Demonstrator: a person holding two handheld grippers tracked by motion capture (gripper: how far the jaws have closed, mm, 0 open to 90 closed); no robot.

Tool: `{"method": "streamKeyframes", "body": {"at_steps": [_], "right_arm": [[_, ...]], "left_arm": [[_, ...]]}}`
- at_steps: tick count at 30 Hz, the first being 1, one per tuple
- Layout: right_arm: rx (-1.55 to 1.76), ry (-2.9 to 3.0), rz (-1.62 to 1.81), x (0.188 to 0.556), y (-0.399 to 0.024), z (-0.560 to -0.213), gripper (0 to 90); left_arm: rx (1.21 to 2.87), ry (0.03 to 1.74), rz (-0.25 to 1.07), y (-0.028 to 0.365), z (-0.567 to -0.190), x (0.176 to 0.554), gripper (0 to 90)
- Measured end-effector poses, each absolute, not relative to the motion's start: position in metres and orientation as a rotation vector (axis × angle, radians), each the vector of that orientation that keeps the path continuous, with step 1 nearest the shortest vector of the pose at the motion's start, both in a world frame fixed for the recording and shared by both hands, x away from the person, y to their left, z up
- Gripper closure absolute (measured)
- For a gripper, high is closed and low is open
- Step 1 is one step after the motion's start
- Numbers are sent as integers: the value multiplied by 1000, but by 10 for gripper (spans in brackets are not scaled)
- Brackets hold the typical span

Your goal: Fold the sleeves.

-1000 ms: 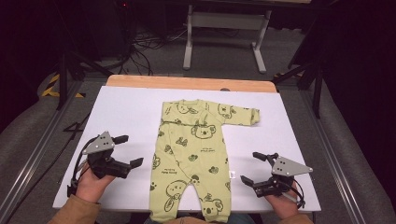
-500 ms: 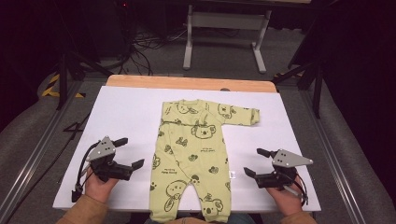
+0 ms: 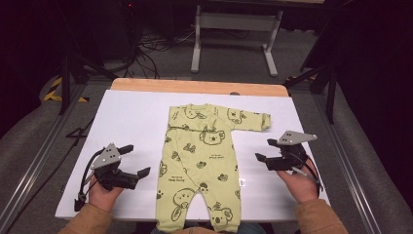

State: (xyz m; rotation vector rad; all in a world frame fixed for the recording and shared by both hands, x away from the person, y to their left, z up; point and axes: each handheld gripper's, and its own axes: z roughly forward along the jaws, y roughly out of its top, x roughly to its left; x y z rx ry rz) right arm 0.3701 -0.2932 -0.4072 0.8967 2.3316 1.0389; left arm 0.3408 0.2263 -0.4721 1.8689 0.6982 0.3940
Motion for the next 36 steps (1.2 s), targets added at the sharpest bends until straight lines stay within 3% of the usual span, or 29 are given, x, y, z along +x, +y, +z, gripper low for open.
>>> {"method": "streamKeyframes", "body": {"at_steps": [17, 21, 36], "right_arm": [[955, 2339, 943, 424, -299, -385, 275], [966, 2322, 977, 435, -303, -386, 242], [1095, 2280, 990, 473, -319, -392, 259]], "left_arm": [[1845, 707, 390, 229, -472, 341, 4], [1847, 707, 391, 230, -473, 341, 4], [1842, 718, 417, 234, -479, 347, 3]]}}
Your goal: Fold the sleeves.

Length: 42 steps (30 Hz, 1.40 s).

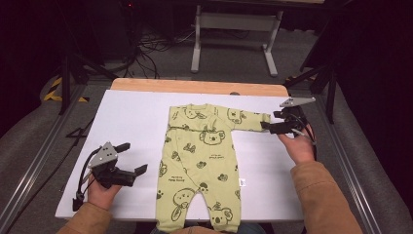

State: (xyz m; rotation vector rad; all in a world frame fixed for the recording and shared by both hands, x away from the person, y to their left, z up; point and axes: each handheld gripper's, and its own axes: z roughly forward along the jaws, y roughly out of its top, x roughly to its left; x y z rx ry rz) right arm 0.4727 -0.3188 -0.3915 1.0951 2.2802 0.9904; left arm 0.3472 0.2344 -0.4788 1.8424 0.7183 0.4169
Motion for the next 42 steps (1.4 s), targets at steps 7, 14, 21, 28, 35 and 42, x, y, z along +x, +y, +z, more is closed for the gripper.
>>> {"method": "streamKeyframes", "body": {"at_steps": [7, 14, 21, 28, 35, 42], "right_arm": [[1181, 2257, 1061, 482, -327, -398, 250], [1208, 2238, 989, 493, -333, -409, 245], [1287, 2227, 953, 502, -339, -420, 205], [1358, 2226, 920, 511, -342, -432, 193], [1419, 2247, 900, 519, -341, -444, 194], [1449, 2269, 872, 523, -339, -451, 189]], "left_arm": [[1852, 713, 422, 233, -480, 347, 3], [1847, 714, 420, 234, -480, 348, 3], [1842, 723, 414, 235, -480, 348, 3], [1849, 722, 416, 234, -480, 349, 3], [1847, 723, 413, 235, -480, 349, 4], [1848, 724, 414, 235, -480, 349, 6]]}}
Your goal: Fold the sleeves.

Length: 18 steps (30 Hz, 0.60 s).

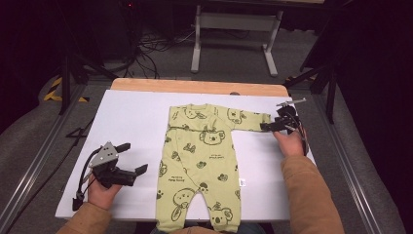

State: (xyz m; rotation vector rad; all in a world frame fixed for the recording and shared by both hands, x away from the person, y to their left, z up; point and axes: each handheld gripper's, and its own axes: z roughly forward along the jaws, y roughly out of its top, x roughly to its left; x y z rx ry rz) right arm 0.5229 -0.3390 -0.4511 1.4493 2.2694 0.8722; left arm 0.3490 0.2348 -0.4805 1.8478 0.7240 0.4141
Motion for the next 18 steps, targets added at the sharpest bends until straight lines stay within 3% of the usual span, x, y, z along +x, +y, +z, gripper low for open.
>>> {"method": "streamKeyframes", "body": {"at_steps": [12, 18], "right_arm": [[1503, 2312, 855, 527, -338, -460, 218], [1502, 2330, 857, 527, -337, -460, 356]], "left_arm": [[1852, 719, 418, 234, -481, 349, 9], [1854, 714, 426, 233, -480, 348, 11]]}}
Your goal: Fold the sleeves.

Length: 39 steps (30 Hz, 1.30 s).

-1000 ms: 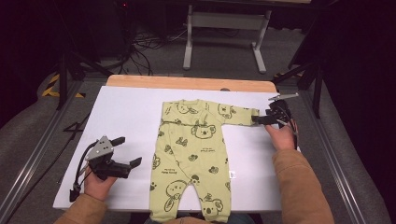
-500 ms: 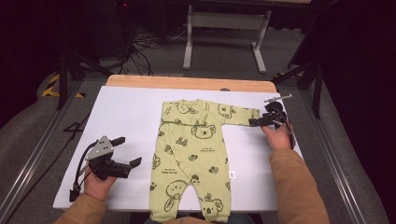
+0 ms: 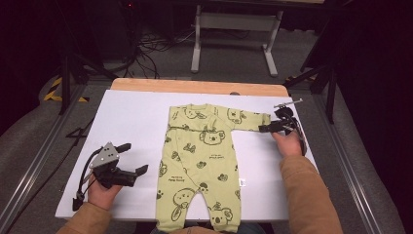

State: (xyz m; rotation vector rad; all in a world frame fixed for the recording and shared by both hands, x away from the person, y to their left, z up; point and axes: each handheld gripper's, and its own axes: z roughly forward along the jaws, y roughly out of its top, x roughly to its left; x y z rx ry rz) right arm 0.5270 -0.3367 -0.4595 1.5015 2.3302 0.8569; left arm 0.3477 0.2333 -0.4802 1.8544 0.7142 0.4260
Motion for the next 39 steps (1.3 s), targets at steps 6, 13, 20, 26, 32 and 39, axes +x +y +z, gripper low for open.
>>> {"method": "streamKeyframes", "body": {"at_steps": [6, 13, 20, 26, 32, 39], "right_arm": [[1498, 2314, 869, 524, -336, -455, 559], [1439, 2295, 828, 520, -329, -449, 738], [1382, 2284, 806, 515, -323, -441, 820], [1356, 2253, 841, 509, -324, -430, 822], [1311, 2229, 875, 504, -321, -421, 824], [1261, 2219, 913, 499, -309, -406, 826]], "left_arm": [[1855, 713, 430, 233, -480, 347, 13], [1858, 714, 428, 232, -480, 347, 14], [1854, 713, 432, 233, -480, 347, 14], [1850, 717, 431, 233, -480, 347, 14], [1838, 705, 436, 235, -478, 345, 14], [1819, 707, 447, 237, -477, 344, 14]]}}
